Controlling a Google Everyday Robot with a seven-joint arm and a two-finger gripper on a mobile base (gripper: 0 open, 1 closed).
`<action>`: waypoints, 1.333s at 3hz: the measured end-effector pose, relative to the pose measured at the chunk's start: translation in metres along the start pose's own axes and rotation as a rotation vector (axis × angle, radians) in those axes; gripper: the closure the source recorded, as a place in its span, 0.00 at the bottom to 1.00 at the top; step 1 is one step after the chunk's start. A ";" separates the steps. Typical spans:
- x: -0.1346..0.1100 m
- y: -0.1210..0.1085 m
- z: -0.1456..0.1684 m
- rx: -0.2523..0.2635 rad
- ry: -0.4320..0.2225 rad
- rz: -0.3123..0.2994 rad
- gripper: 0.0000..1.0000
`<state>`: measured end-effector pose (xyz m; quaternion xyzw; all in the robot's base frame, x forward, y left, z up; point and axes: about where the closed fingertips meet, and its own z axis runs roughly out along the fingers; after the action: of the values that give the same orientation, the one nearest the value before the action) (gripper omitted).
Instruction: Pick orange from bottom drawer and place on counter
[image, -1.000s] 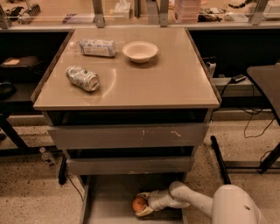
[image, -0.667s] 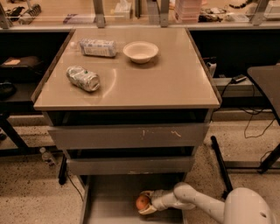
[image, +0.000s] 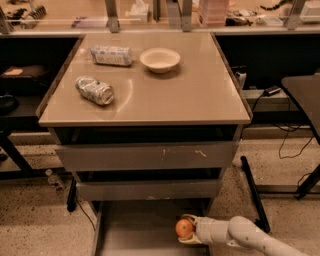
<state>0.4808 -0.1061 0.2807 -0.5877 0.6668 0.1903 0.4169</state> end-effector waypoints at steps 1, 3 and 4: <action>-0.052 0.007 -0.085 0.063 0.018 -0.061 1.00; -0.166 0.038 -0.211 0.113 0.027 -0.157 1.00; -0.175 0.035 -0.213 0.108 0.020 -0.158 1.00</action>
Offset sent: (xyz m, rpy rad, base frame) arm -0.1405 -0.0452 0.2598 -0.1071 -0.1509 0.0445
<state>0.3706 -0.1468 0.5329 -0.6169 0.6319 0.1150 0.4549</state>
